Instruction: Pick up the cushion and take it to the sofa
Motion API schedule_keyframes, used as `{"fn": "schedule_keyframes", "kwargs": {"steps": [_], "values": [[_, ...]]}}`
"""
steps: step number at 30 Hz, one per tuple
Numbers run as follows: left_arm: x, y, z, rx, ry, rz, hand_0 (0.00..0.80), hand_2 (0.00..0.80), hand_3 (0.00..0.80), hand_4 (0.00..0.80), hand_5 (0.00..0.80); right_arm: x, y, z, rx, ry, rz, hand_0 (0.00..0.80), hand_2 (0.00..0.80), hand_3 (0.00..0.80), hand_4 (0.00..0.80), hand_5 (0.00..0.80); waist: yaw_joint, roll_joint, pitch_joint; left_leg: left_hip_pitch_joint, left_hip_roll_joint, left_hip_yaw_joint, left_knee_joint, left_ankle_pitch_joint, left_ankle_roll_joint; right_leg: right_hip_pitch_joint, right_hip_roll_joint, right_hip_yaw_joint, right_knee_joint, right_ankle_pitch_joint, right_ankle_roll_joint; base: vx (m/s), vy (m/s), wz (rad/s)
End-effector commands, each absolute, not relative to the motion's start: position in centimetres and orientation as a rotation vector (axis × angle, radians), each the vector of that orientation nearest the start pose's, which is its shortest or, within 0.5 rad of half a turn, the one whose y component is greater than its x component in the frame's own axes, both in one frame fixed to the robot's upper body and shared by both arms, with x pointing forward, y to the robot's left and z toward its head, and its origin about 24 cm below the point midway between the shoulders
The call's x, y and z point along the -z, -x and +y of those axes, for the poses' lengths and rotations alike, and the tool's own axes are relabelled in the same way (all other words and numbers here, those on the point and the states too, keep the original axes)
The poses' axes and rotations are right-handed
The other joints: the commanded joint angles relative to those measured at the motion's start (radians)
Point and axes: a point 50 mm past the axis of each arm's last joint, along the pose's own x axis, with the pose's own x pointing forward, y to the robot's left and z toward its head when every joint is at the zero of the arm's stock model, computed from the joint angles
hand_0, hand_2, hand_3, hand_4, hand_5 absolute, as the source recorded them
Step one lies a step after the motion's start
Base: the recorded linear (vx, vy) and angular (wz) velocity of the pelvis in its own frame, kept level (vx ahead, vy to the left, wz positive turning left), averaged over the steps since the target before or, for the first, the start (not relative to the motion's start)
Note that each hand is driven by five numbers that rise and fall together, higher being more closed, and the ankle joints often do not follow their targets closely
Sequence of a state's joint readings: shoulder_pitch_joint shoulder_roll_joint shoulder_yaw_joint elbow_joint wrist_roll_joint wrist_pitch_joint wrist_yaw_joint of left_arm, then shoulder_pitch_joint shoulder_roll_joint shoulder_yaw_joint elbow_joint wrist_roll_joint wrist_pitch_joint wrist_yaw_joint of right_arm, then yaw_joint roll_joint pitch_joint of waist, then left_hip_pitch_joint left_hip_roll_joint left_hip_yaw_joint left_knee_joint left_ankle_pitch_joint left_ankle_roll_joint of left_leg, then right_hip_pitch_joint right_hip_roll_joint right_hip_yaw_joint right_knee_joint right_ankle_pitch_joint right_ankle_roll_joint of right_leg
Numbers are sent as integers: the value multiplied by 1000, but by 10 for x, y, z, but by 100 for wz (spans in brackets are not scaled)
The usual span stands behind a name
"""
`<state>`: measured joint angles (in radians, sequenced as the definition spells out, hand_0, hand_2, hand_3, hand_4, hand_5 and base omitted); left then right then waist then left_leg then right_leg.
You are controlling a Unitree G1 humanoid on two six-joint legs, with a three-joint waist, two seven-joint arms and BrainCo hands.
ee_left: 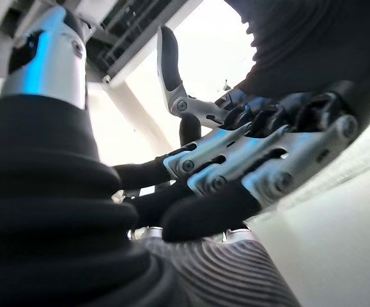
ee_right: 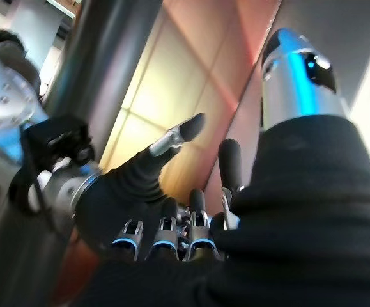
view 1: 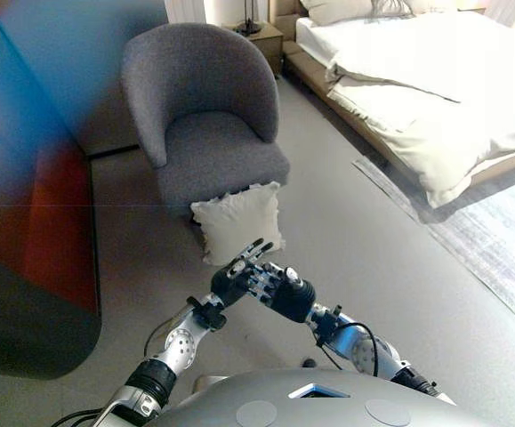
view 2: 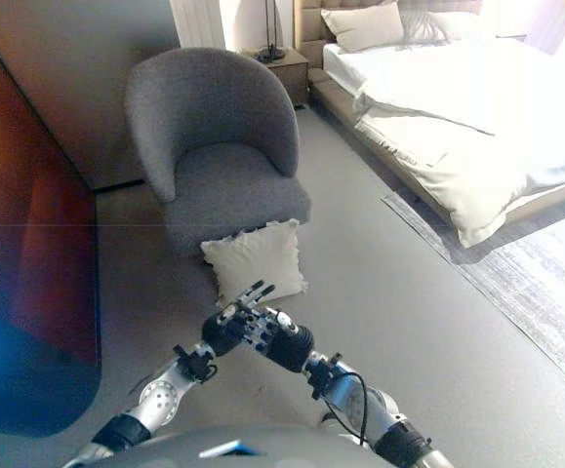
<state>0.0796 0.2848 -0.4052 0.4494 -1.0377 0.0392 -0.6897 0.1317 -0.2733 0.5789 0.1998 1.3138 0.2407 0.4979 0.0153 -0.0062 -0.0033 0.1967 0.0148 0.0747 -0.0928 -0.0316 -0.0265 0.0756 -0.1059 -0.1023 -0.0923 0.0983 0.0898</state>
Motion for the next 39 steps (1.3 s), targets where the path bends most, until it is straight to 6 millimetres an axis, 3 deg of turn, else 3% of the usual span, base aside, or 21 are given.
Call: {"fn": "schedule_keyframes", "kwargs": {"steps": [1,5,20,30,39], "values": [[60,-159,105,863,894,502,0,0,0,0,0,-12,-206,-80,-732,-1328,244,0,0,0,0,0,7,1,15,-66,-48,18,5,55,41,42,38,-64,15,-21,2,0,0,0],[65,-153,109,835,904,510,0,0,0,0,0,-17,-211,-85,-685,-1395,183,0,0,0,0,0,8,5,10,-67,-46,19,5,53,38,42,38,-64,12,-22,4,0,0,0],[53,-156,110,893,920,433,0,0,0,0,0,-18,-233,-125,-404,-1214,42,0,0,0,0,0,5,10,9,-77,-47,26,5,50,40,32,33,-69,9,-19,7,-7,7,0],[57,-169,127,671,875,396,0,0,0,0,0,-17,-232,-128,-370,-1106,42,0,0,0,0,0,3,5,5,-82,-49,20,5,51,43,26,27,-61,9,-14,11,0,0,0],[18,-192,122,775,877,198,0,0,0,0,0,7,-222,-124,-279,-976,192,0,0,0,0,0,4,6,12,-88,-46,24,5,56,44,22,26,-60,9,-10,8,0,0,0]]}}
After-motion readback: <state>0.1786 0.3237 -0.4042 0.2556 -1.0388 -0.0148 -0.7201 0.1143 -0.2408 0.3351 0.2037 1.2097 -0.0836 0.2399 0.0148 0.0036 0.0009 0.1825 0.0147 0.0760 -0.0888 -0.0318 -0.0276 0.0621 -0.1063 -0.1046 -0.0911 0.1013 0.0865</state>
